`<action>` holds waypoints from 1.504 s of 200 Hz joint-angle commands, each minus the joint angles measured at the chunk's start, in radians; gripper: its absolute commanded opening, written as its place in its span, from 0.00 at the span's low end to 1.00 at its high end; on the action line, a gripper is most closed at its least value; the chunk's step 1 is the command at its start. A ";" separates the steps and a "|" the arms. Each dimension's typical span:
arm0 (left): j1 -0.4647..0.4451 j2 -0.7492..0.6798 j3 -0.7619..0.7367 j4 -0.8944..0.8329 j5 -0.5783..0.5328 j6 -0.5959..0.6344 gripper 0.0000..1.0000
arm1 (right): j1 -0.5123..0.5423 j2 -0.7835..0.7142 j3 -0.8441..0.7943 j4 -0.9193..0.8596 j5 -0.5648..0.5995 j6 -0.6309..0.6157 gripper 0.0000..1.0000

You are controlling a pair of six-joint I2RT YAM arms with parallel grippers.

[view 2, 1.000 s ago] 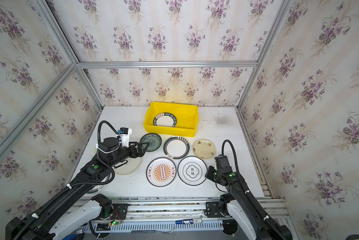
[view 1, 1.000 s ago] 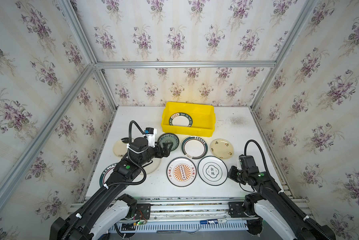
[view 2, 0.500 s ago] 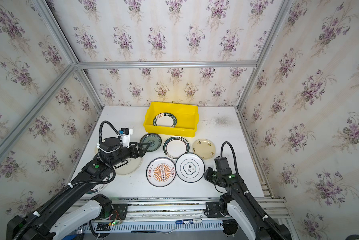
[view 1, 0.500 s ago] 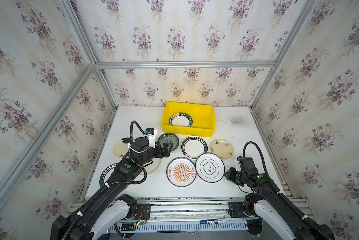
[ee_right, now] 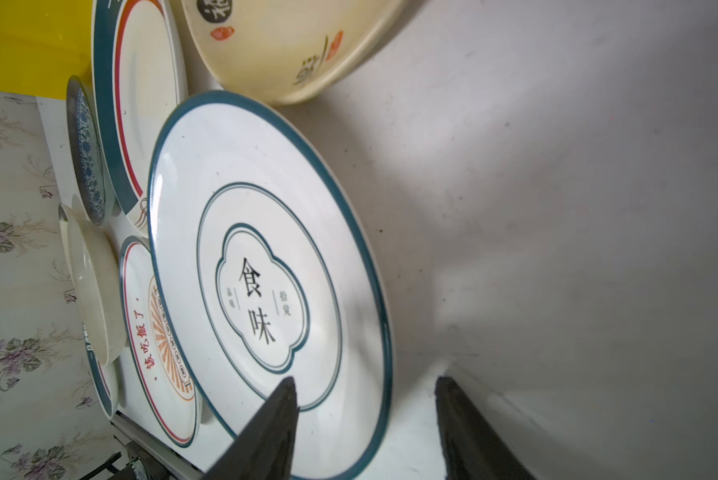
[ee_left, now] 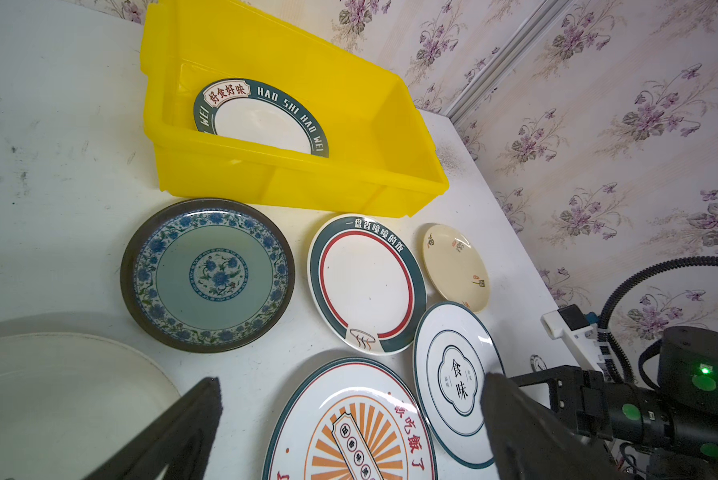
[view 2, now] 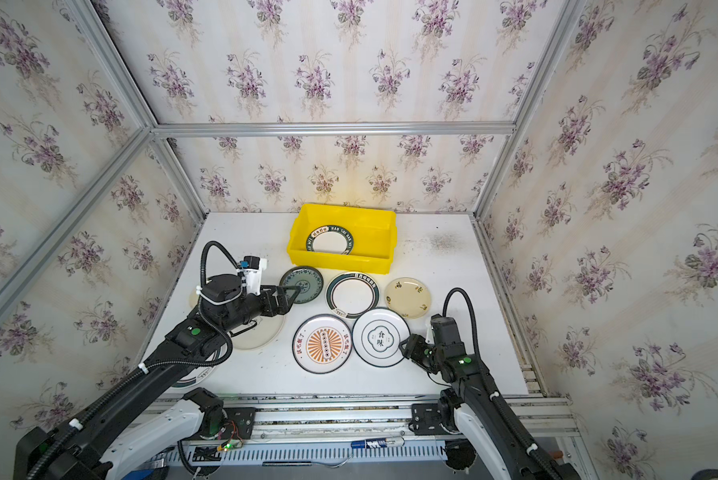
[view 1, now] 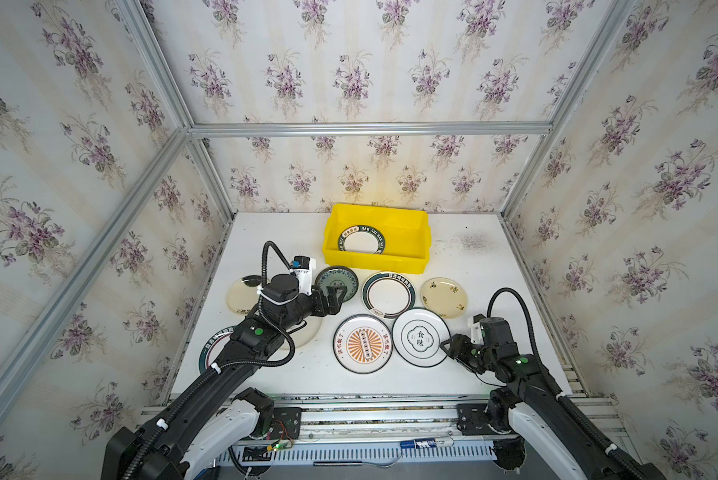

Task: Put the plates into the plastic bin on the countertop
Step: 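Grip the white plate's edge with the right gripper and tilt it upright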

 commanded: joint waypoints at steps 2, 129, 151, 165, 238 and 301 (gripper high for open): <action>0.001 -0.001 0.006 0.028 0.011 0.004 1.00 | 0.001 0.016 -0.029 0.122 -0.052 0.042 0.55; 0.001 -0.003 0.006 0.028 0.010 0.001 1.00 | 0.001 -0.079 -0.128 0.183 -0.015 0.116 0.24; 0.001 -0.001 0.005 0.028 0.012 -0.003 1.00 | 0.000 -0.076 -0.131 0.186 -0.016 0.113 0.17; 0.001 -0.002 0.003 0.028 0.013 -0.006 1.00 | 0.001 -0.067 -0.136 0.202 -0.024 0.115 0.13; 0.001 -0.014 -0.009 0.022 0.015 -0.011 1.00 | 0.000 -0.092 -0.145 0.203 -0.026 0.128 0.00; 0.001 -0.007 -0.010 0.020 0.016 -0.005 1.00 | 0.000 -0.185 -0.134 0.156 -0.031 0.146 0.00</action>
